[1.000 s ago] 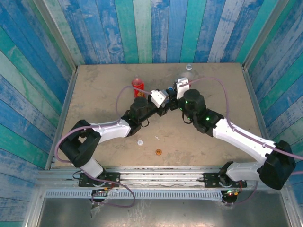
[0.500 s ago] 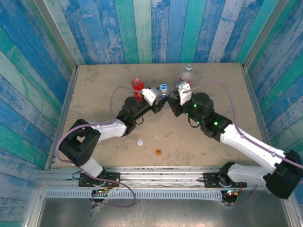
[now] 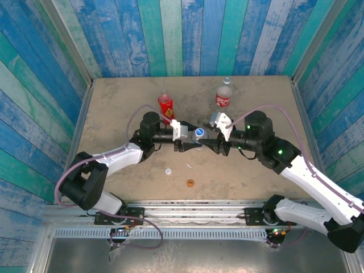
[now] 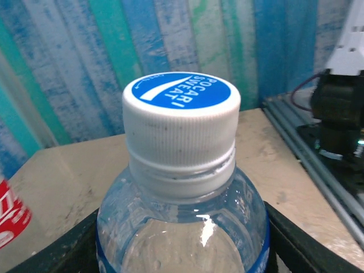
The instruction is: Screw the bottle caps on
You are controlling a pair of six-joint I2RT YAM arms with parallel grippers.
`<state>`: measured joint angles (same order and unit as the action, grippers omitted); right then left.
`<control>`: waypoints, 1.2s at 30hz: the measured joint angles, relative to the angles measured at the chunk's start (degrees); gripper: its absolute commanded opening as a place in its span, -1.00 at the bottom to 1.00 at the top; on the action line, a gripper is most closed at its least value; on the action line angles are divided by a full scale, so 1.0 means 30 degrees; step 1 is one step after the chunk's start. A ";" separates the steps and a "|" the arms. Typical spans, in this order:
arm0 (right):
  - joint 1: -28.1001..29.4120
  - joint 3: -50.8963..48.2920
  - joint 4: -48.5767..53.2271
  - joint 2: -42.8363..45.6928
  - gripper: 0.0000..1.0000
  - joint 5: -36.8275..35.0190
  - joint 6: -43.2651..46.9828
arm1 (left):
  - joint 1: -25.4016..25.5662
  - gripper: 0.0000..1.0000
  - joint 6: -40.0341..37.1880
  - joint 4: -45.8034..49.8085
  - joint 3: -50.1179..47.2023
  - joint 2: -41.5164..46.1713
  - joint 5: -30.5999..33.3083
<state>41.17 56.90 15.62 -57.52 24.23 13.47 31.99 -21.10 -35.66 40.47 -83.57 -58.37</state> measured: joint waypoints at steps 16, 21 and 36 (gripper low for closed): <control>0.0000 0.0940 0.1676 -0.2506 -0.38 0.1858 0.2426 | 0.0000 -0.14 -0.0903 0.1982 0.0073 0.0058 -0.2790; -0.0022 0.1042 0.1770 -0.2572 -0.68 0.1778 0.2616 | 0.0029 -0.18 -0.0699 0.1865 0.0080 0.0058 -0.2739; 0.1319 -0.1158 -0.4889 -0.2586 -0.94 -0.9916 -0.5705 | 0.2681 -0.18 0.2331 -0.2106 -0.0284 0.0036 1.2320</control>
<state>45.12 53.43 0.95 -65.28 -5.52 -3.64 40.03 -14.11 -41.98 39.62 -83.46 -21.41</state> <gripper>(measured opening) 0.301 0.626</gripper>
